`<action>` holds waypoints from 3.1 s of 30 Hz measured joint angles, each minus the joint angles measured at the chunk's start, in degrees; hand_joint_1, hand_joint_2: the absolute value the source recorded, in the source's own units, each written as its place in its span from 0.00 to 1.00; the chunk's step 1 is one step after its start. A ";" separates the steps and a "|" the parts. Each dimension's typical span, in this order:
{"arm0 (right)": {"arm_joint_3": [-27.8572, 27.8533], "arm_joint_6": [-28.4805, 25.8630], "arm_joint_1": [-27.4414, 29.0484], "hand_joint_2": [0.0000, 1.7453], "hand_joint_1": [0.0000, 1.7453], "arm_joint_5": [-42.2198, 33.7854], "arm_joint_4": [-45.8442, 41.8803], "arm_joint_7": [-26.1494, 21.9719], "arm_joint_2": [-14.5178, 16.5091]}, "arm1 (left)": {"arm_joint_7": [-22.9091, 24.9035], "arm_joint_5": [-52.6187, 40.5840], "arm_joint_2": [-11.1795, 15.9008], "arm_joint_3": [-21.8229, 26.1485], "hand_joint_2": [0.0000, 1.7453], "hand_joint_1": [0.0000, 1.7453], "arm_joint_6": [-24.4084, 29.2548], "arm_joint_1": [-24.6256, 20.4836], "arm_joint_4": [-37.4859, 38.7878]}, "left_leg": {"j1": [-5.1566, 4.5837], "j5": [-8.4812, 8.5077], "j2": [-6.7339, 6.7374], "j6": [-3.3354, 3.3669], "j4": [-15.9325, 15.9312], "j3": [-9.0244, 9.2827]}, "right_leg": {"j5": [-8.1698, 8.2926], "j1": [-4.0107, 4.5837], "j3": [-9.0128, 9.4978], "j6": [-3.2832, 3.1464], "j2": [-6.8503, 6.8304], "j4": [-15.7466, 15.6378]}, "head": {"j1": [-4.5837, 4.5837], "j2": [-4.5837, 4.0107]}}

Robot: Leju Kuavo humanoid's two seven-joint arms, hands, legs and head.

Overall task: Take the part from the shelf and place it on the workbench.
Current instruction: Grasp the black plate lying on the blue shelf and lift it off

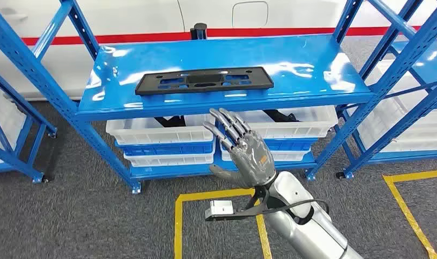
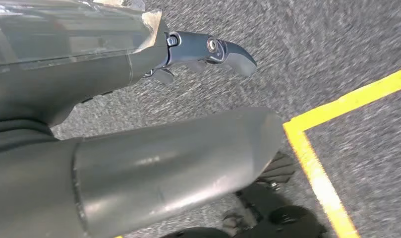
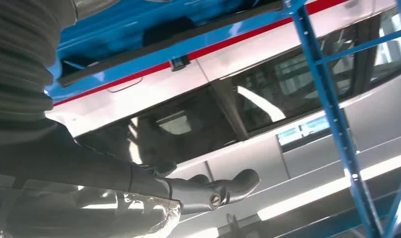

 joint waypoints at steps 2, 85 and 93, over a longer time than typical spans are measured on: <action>0.53 0.36 -0.01 1.00 0.00 -0.18 0.02 -0.11 0.10 | 0.15 -0.02 -0.04 -0.01 0.00 0.00 -0.04 -0.01 0.00 | 0.05 -0.22 -0.01 -0.02 0.01 0.11 | -0.92 -0.29 -2.72 0.24 -0.01 4.12 | 0.01 0.00; 11.36 4.35 -4.14 1.00 0.00 -1.38 3.88 1.68 3.92 | -1.34 1.62 -2.05 2.43 0.00 0.00 5.54 1.17 0.22 | 0.50 -2.08 -0.12 -3.33 5.63 -3.47 | 5.21 -0.66 2.94 -1.36 -0.24 -7.84 | -0.97 -0.02; 13.15 7.48 -4.79 1.00 0.00 -0.97 7.92 2.59 4.66 | -0.60 0.66 -2.15 2.40 0.00 0.00 6.01 0.58 0.17 | -0.09 0.34 -0.28 -2.68 2.02 -1.83 | 4.27 -0.15 3.59 -1.03 -0.39 -8.17 | -0.81 -0.02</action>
